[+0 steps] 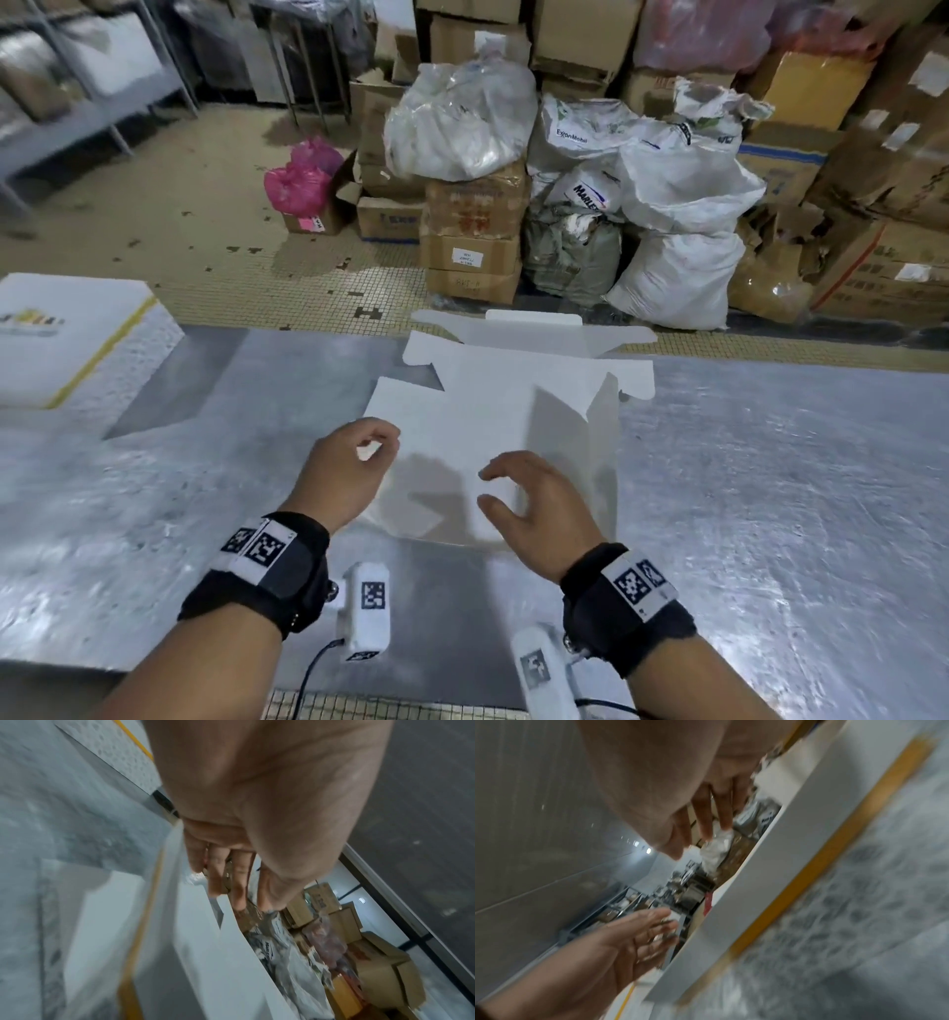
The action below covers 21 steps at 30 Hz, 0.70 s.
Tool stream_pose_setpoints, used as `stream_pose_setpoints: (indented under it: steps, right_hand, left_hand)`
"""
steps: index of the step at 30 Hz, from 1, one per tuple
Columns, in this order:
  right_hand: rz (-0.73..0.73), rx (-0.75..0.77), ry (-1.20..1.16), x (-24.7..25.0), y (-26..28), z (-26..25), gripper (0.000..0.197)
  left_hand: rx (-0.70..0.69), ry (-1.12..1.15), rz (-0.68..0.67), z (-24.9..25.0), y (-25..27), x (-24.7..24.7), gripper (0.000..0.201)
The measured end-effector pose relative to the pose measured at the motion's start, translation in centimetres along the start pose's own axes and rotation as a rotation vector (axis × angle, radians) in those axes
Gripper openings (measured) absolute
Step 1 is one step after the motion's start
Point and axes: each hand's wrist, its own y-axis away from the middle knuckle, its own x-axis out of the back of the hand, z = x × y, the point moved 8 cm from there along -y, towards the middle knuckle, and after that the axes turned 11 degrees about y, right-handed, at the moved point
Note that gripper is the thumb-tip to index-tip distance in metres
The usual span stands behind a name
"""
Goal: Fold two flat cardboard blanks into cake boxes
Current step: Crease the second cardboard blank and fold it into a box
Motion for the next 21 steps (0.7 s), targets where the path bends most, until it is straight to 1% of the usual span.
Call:
stream_pose_setpoints:
  steps: [2,4,6,8,11,13,16,19,21]
  right_hand:
    - [-0.164,-0.002,0.011,-2.8,-0.4,-1.3,0.024]
    - [-0.302,-0.013,0.007,-5.2,-0.6,-2.3,0.028]
    - [-0.387,-0.015,0.002,-7.0,-0.6,-3.2,0.033]
    - [-0.426,-0.010,0.024,-8.2,-0.6,-3.9,0.038]
    - [-0.453,-0.012,0.105,-9.3,-0.7,-4.5,0.047]
    - [-0.444,-0.027,0.174,-9.6,-0.7,-4.7,0.048]
    - [-0.400,-0.087,0.257,-9.6,-0.7,-5.0,0.046]
    - [-0.350,-0.137,0.301,-9.5,-0.5,-5.2,0.041]
    - [-0.311,-0.141,0.293,-9.7,-0.2,-5.5,0.035]
  left_hand:
    - [0.011,0.010,0.126,-1.1,0.6,2.7,0.015]
    - [0.035,0.051,0.216,-2.4,1.2,4.8,0.020]
    - [0.099,0.116,0.254,-4.1,1.8,6.0,0.026]
    - [0.210,0.145,0.242,-6.6,2.4,6.2,0.027]
    - [0.401,0.243,0.164,-10.9,3.3,5.2,0.031]
    - [0.490,0.347,0.125,-13.0,3.8,4.3,0.028]
    - [0.544,0.399,0.063,-14.4,3.8,3.7,0.026]
    - [0.549,0.427,-0.023,-14.8,3.4,3.2,0.018]
    - [0.548,0.452,-0.062,-14.7,3.1,3.2,0.011]
